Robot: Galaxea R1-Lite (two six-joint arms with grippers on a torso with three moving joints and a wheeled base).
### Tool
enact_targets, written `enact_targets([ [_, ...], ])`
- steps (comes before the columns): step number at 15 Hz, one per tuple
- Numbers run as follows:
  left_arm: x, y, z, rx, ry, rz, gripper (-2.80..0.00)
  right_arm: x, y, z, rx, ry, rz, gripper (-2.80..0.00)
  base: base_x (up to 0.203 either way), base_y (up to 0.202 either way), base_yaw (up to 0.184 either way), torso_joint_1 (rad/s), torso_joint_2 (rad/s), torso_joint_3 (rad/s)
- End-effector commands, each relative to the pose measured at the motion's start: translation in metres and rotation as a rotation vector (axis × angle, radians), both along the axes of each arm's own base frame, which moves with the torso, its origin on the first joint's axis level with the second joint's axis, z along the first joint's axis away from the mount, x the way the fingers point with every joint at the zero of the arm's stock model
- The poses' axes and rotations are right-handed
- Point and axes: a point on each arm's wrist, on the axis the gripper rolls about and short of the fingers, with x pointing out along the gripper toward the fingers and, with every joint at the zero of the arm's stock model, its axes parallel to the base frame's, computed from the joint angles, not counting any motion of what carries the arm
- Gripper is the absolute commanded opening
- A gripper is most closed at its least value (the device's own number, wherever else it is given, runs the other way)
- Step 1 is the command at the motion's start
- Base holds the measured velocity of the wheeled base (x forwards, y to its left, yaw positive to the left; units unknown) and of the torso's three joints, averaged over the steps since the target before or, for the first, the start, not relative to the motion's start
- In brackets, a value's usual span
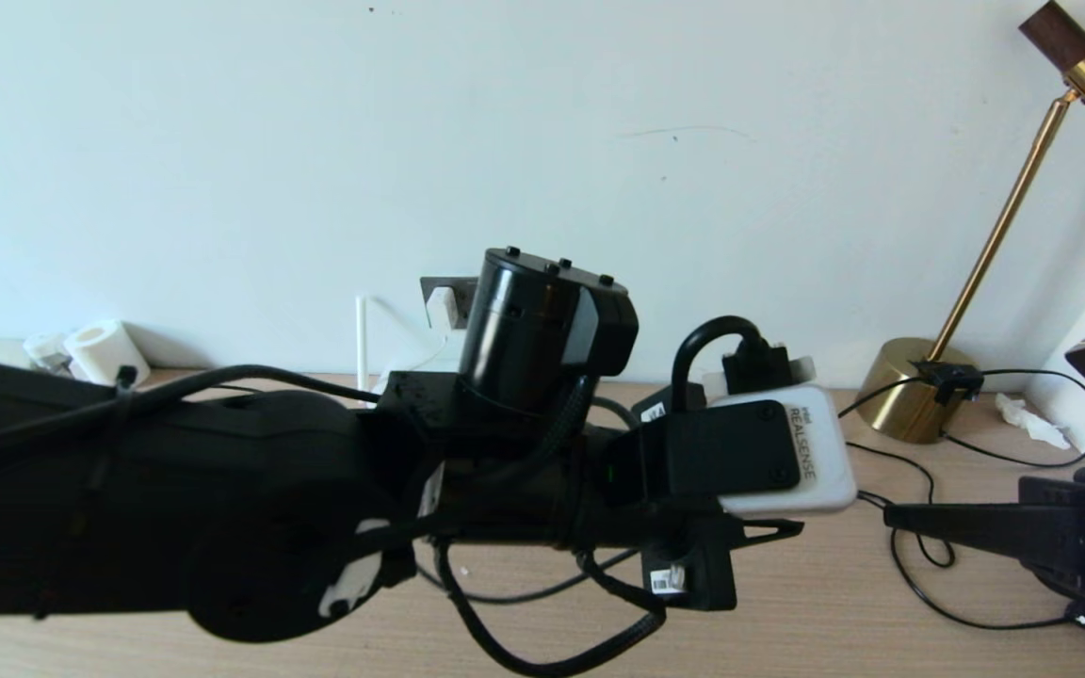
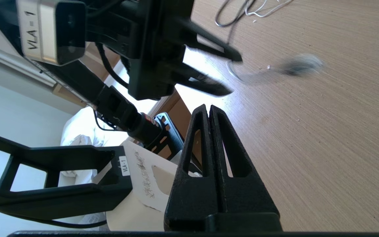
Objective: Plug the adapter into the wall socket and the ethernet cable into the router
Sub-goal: Hand it to the other hand
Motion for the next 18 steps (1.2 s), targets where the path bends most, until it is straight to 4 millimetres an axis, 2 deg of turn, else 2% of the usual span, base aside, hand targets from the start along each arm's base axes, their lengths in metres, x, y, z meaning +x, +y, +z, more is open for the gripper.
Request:
enact_targets([
  [1, -0.001, 0.002, 0.002, -0.004, -0.009, 0.004, 0.00, -0.001, 0.000, 0.000, 0.003, -0.002, 0.007, -2.80, 0.000, 0.000, 0.000, 0.000, 0.00, 0.000],
  [5, -0.002, 0.004, 0.001, 0.003, -0.008, 0.013, 0.00, -0.003, 0.000, -0.003, 0.001, 0.005, 0.007, -2.80, 0.000, 0.000, 0.000, 0.000, 0.00, 0.000],
  [7, -0.004, 0.013, -0.009, 0.036, 0.017, 0.025, 0.00, -0.003, 0.000, -0.003, -0.001, 0.011, -0.001, -2.80, 0.000, 0.000, 0.000, 0.000, 0.00, 0.000],
  [9, 0.003, 0.038, -0.042, 0.139, 0.089, 0.086, 0.00, -0.004, -0.001, -0.009, -0.015, 0.029, -0.042, -2.80, 0.000, 0.000, 0.000, 0.000, 0.00, 0.000],
  [12, 0.030, 0.086, -0.081, 0.305, 0.163, 0.210, 0.00, -0.011, -0.004, -0.030, -0.066, 0.084, -0.157, -2.80, 0.000, 0.000, 0.000, 0.000, 0.00, 0.000],
  [15, 0.046, 0.093, -0.124, 0.496, 0.232, 0.227, 0.00, -0.032, -0.008, -0.034, -0.070, 0.046, -0.188, -2.80, 0.000, 0.000, 0.000, 0.000, 0.00, 0.000],
  [18, 0.060, 0.089, -0.144, 0.621, 0.333, 0.222, 0.00, -0.055, -0.012, -0.039, -0.063, 0.006, -0.193, -2.80, 0.000, 0.000, 0.000, 0.000, 0.00, 0.000],
])
